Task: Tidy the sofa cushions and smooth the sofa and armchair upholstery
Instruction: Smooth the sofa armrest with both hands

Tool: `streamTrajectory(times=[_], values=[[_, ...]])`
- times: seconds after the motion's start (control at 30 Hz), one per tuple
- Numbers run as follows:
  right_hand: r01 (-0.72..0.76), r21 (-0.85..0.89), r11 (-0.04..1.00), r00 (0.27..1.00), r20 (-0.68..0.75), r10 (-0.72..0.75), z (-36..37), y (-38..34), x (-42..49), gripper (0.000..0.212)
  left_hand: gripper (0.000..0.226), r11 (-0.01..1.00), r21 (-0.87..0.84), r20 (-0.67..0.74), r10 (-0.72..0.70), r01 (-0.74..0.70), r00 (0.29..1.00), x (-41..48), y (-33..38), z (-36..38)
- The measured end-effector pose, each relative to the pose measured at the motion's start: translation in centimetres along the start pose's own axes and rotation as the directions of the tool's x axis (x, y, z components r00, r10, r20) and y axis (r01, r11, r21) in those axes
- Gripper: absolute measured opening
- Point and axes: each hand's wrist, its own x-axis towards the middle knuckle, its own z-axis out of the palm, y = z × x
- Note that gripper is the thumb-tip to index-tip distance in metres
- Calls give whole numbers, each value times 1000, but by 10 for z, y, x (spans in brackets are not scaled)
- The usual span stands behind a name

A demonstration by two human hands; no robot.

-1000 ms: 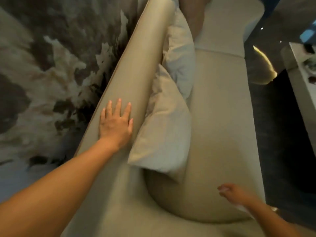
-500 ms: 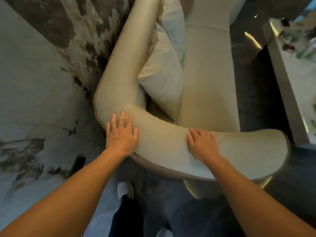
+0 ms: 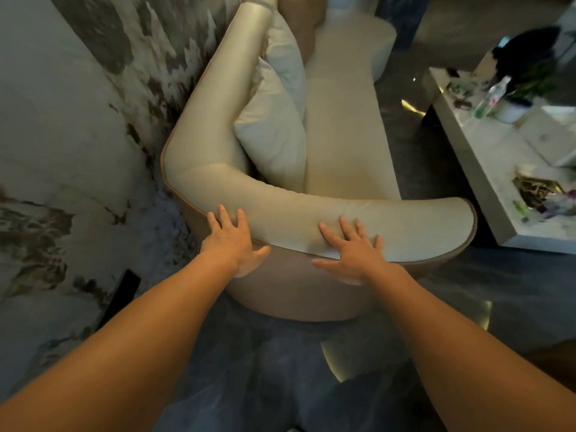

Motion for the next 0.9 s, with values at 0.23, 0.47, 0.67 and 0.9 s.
streamTrajectory(times=[0.23,0.47,0.67,0.9], values=[[-43,-30,999,996,82,46,-7,-8,11,111,96,992,-123,21,-8,10,1000,27,7,-21],[-47,-60,997,986,-165,36,41,-2,29,110,83,961,-250,-392,-215,121,895,54,34,29],[-112,-87,990,993,-54,108,30,-6,34,105,73,959,-218,-437,-261,180,861,53,37,30],[-150,-113,982,989,2,151,21,-13,35,107,74,962,-194,-430,-261,194,864,55,37,29]])
